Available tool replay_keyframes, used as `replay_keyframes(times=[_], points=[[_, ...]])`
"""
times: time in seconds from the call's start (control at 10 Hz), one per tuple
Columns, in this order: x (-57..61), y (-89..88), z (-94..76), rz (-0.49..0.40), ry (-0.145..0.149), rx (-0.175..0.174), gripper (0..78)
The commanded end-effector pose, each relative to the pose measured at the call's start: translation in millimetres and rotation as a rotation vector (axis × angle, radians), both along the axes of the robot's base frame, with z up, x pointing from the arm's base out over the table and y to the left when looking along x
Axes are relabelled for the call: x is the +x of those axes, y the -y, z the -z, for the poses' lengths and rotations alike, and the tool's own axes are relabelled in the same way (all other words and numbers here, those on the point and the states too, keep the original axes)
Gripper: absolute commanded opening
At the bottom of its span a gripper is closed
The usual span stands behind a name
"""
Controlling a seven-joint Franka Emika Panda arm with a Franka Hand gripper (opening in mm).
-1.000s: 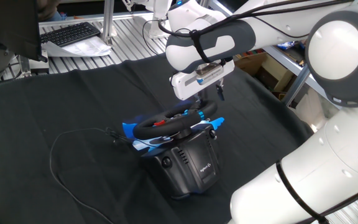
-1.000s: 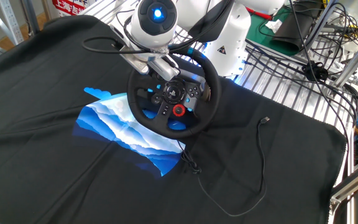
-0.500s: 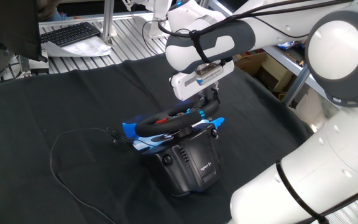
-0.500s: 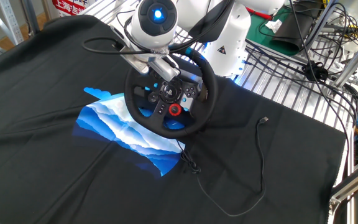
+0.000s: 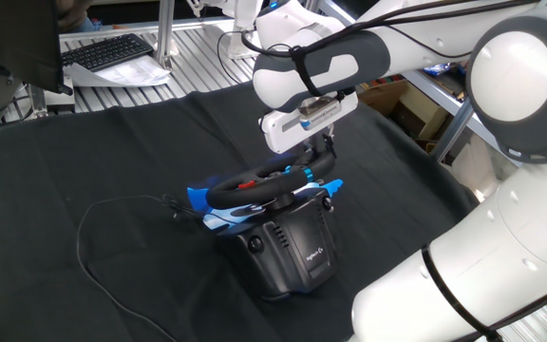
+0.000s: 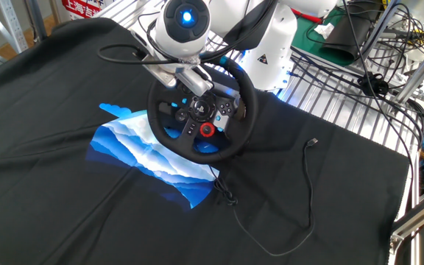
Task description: Rotate the steering wheel 90 degrees clockwise
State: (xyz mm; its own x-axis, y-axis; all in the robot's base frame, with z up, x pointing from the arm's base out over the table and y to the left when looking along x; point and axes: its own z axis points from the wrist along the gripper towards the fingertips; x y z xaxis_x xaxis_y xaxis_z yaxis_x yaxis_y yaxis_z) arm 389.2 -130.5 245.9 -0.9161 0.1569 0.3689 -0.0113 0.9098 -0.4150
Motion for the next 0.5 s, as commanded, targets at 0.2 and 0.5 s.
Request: replay_keyframes(times=[0.2,0.5], points=[[0.7,2.9,-12.3,0.096,-0.028,-0.084,1.2],[-0.2,4.1,-17.0,0.113,-0.032,-0.117,1.2]])
